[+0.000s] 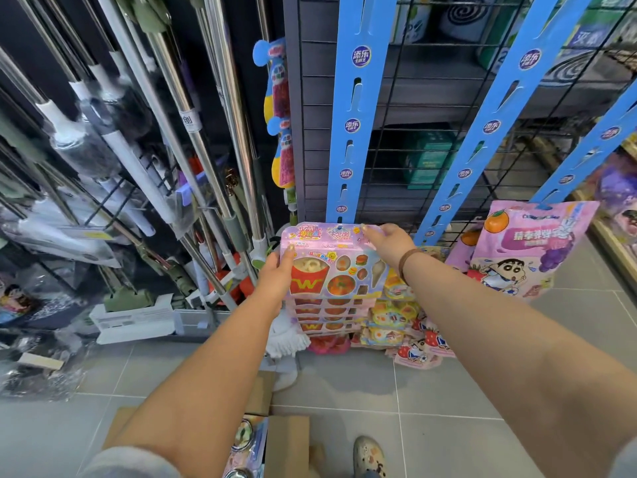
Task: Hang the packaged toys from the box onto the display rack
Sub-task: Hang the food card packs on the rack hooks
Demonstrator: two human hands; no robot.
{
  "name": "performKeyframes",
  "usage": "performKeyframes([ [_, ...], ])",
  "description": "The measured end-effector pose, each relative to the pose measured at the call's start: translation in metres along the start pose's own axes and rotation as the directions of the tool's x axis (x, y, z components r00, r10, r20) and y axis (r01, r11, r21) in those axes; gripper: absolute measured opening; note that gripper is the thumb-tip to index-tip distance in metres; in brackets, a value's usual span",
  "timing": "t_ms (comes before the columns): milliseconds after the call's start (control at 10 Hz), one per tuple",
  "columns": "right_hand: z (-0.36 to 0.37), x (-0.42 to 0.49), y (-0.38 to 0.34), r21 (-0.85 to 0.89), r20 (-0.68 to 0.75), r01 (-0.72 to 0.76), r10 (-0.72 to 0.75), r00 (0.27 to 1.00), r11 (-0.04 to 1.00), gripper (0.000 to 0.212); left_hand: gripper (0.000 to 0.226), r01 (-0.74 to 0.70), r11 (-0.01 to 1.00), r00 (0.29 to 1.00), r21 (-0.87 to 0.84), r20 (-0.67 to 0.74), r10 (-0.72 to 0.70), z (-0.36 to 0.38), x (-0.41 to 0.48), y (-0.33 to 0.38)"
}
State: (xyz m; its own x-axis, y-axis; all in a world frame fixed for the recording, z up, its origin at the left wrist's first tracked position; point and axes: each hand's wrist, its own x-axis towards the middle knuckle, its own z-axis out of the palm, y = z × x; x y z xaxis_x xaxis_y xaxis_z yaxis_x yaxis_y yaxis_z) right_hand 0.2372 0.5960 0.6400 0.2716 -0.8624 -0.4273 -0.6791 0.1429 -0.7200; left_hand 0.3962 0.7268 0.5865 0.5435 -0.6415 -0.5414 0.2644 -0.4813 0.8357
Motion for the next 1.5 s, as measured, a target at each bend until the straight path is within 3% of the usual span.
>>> performKeyframes([
  [200,0.007,0.003,0.003,0.068,-0.031,-0.029,0.031,0.999,0.997,0.057,0.052,0.081,0.997,0.995,-0.006,0.052,-0.081,0.001,0.000,-0.001],
  [400,0.009,-0.003,0.012,0.158,-0.051,-0.025,0.033,0.998,0.987,0.062,0.073,0.076,0.996,0.997,0.050,0.030,-0.077,-0.008,0.015,-0.014],
  [500,0.011,-0.016,0.018,0.203,-0.085,-0.028,0.046,0.995,0.979,0.073,0.069,0.063,0.997,0.997,0.055,0.044,-0.065,-0.012,-0.009,-0.006],
  [600,0.018,-0.037,0.030,0.218,-0.127,-0.048,0.077,0.989,0.975,0.073,0.036,0.093,0.994,0.993,0.055,0.071,-0.097,-0.023,-0.025,-0.009],
  [700,0.036,-0.061,0.044,0.191,-0.130,-0.098,0.124,0.984,0.977,0.068,0.039,0.155,0.984,0.978,0.089,0.129,-0.166,-0.041,-0.044,-0.023],
  [900,0.080,-0.110,0.060,0.113,0.091,-0.134,0.124,0.988,0.985,0.039,0.045,0.220,0.974,0.963,0.049,0.151,-0.225,-0.083,-0.091,-0.064],
  [1100,0.137,-0.150,0.068,0.108,0.317,-0.193,0.150,0.936,0.975,0.020,0.046,0.287,0.958,0.956,-0.012,0.060,-0.286,-0.130,-0.130,-0.121],
  [1200,0.170,-0.170,0.082,0.070,0.403,-0.197,0.153,0.902,0.978,0.023,0.056,0.349,0.933,0.937,-0.088,0.046,-0.346,-0.157,-0.153,-0.153],
  [1300,0.193,-0.195,0.081,0.027,0.435,-0.188,0.158,0.887,0.982,0.012,0.065,0.384,0.903,0.923,-0.193,0.062,-0.379,-0.186,-0.167,-0.177],
  [1500,0.261,-0.208,0.065,-0.060,0.474,-0.172,0.180,0.862,0.983,0.009,0.050,0.389,0.913,0.921,-0.127,0.027,-0.388,-0.259,-0.160,-0.205],
])
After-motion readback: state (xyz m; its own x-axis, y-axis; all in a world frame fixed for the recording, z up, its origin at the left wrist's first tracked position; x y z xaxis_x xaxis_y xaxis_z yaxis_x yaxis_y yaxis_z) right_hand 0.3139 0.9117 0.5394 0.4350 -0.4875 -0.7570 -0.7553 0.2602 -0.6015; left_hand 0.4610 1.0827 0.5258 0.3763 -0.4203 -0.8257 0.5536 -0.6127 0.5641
